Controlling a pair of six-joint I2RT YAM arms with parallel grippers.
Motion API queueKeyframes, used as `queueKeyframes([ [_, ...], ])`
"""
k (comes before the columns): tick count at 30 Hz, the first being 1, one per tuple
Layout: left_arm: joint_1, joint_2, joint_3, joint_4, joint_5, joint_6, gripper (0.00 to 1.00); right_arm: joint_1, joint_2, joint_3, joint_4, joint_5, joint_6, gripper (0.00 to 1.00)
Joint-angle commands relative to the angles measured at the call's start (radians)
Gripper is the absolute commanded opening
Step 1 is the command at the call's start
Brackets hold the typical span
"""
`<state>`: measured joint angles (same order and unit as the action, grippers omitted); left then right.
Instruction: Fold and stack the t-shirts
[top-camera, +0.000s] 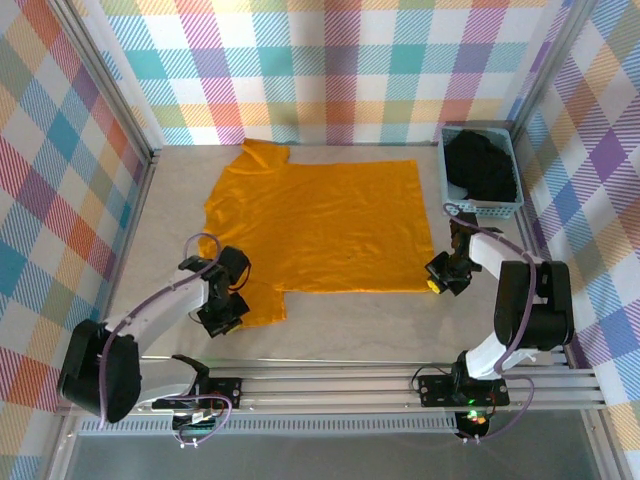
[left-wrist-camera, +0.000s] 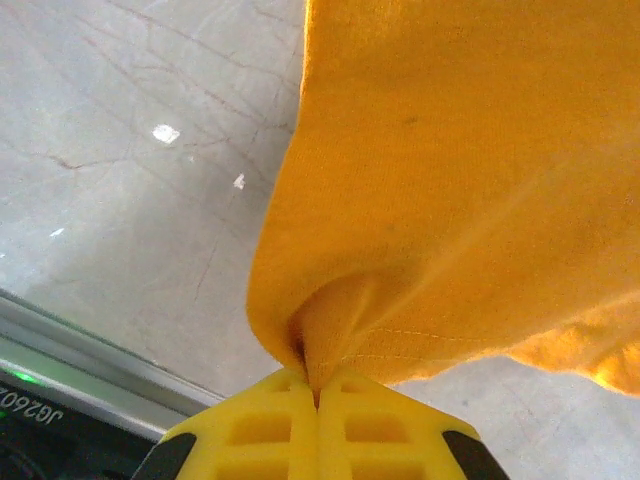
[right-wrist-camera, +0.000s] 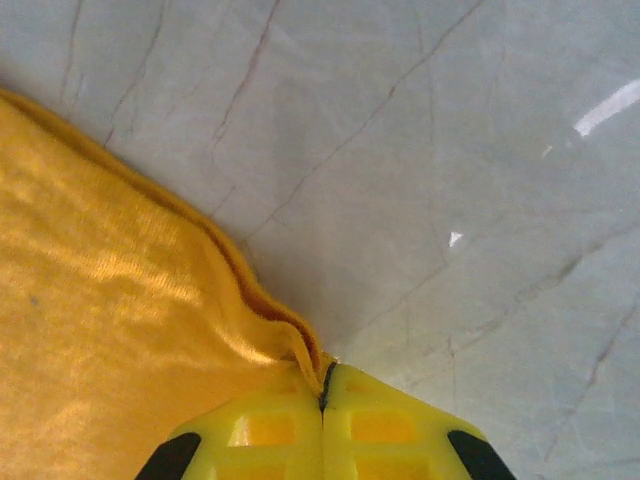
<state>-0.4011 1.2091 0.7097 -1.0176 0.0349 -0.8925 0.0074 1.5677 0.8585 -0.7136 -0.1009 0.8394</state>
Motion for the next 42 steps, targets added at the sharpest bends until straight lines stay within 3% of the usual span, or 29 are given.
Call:
queueKeyframes([
  [1, 0.009, -0.090, -0.036, -0.114, 0.027, 0.017, 0.00, 0.026, -0.080, 0.020, -0.108, 0.030, -0.060, 0.00],
  [6, 0.008, -0.171, 0.011, -0.158, 0.044, 0.024, 0.00, 0.040, -0.176, -0.031, -0.173, 0.007, -0.074, 0.00],
  [10, 0.011, -0.133, 0.110, -0.103, 0.026, 0.011, 0.00, 0.040, -0.160, 0.014, -0.169, -0.005, -0.093, 0.00],
  [18, 0.151, 0.210, 0.464, 0.061, 0.034, 0.075, 0.00, 0.037, 0.065, 0.299, -0.211, -0.045, -0.106, 0.00],
  [26, 0.247, 0.522, 0.829, 0.086, 0.045, 0.178, 0.00, 0.032, 0.274, 0.561, -0.246, -0.048, -0.076, 0.00],
  [34, 0.265, 0.680, 1.056, 0.098, 0.033, 0.234, 0.00, 0.031, 0.362, 0.667, -0.262, -0.007, -0.051, 0.00],
  [42, 0.265, 0.747, 1.142, 0.084, -0.002, 0.266, 0.00, 0.031, 0.418, 0.725, -0.273, 0.008, -0.030, 0.00],
])
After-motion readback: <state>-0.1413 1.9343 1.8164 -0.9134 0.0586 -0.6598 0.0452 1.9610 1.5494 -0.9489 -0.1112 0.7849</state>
